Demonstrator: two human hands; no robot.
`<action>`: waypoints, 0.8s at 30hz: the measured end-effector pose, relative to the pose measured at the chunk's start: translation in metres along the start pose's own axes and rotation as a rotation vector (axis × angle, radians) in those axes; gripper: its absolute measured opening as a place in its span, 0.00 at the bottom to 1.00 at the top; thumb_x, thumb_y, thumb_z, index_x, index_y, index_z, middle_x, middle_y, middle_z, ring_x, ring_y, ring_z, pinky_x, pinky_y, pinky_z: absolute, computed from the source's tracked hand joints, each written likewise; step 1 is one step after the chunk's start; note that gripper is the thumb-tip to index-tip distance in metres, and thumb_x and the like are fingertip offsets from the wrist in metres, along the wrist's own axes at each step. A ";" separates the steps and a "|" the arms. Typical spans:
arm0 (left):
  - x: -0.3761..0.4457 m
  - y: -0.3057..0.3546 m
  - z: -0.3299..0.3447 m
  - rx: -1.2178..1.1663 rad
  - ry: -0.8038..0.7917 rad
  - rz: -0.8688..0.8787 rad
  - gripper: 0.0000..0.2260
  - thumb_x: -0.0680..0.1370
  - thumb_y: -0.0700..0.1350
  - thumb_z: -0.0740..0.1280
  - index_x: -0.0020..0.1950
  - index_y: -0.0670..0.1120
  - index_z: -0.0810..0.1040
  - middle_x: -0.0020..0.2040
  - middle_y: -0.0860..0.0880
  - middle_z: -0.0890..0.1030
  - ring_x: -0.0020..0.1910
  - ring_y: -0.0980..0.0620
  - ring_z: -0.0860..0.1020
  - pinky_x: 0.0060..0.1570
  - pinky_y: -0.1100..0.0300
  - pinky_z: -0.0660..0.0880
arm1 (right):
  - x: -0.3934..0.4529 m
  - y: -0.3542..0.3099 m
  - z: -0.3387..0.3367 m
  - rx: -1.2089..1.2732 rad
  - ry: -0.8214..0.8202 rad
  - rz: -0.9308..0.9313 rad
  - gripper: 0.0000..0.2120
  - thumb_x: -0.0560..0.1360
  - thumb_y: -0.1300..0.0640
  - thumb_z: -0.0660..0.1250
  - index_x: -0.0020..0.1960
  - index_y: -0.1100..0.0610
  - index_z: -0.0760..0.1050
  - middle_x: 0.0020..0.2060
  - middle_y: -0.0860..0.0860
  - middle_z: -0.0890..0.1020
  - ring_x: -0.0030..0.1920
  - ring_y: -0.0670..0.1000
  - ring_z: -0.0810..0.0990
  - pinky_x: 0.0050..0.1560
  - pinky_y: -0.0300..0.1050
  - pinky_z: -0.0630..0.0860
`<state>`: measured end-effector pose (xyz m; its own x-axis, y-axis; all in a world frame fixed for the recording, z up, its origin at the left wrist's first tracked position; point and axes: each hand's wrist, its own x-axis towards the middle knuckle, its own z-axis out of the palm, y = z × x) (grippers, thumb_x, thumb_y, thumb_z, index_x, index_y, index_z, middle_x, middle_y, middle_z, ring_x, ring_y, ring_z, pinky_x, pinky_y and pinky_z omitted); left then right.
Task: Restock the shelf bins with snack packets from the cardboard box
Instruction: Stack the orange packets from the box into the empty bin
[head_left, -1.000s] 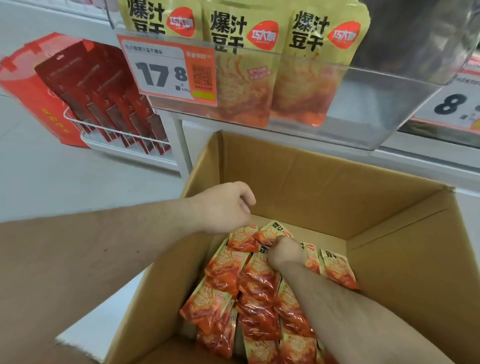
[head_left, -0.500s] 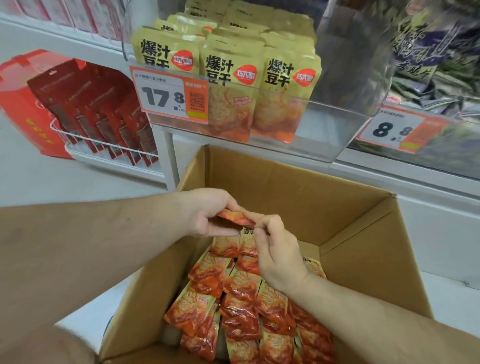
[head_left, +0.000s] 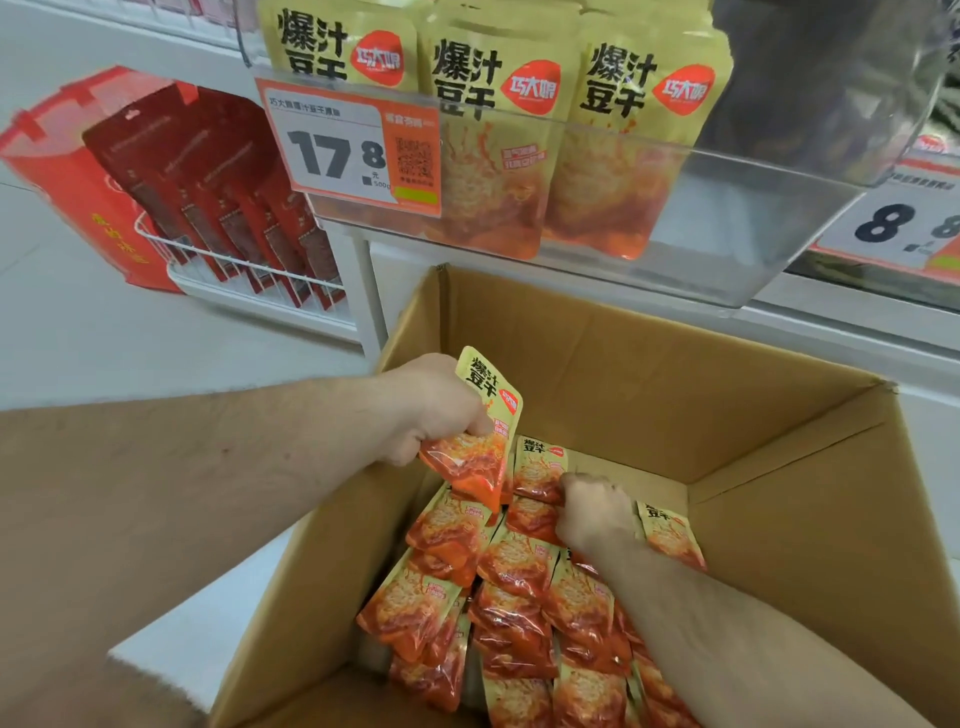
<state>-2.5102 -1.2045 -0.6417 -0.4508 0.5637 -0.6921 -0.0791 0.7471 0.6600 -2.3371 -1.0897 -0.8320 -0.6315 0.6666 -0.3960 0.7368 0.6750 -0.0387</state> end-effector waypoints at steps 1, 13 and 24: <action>0.002 -0.001 0.000 -0.012 -0.008 -0.008 0.13 0.75 0.33 0.70 0.58 0.43 0.76 0.52 0.43 0.83 0.47 0.45 0.82 0.44 0.54 0.80 | 0.003 0.001 0.005 -0.039 0.018 -0.023 0.14 0.74 0.61 0.63 0.58 0.51 0.74 0.54 0.50 0.80 0.59 0.53 0.76 0.63 0.49 0.69; 0.006 -0.010 -0.006 -0.204 -0.013 -0.181 0.13 0.79 0.33 0.63 0.64 0.38 0.73 0.53 0.38 0.82 0.47 0.41 0.82 0.39 0.52 0.79 | -0.006 -0.009 -0.017 0.670 0.249 0.196 0.06 0.84 0.55 0.53 0.56 0.55 0.67 0.47 0.58 0.81 0.44 0.59 0.79 0.42 0.51 0.77; -0.050 0.015 -0.004 -0.512 -0.097 -0.057 0.12 0.81 0.43 0.57 0.60 0.40 0.74 0.50 0.38 0.84 0.43 0.40 0.83 0.38 0.49 0.79 | -0.126 -0.026 -0.121 0.811 0.662 -0.434 0.08 0.80 0.49 0.53 0.52 0.34 0.62 0.70 0.37 0.69 0.73 0.45 0.64 0.72 0.35 0.59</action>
<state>-2.4923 -1.2228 -0.5953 -0.3508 0.5756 -0.7387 -0.5365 0.5230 0.6623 -2.3054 -1.1533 -0.6702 -0.6980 0.6249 0.3496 0.2111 0.6462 -0.7334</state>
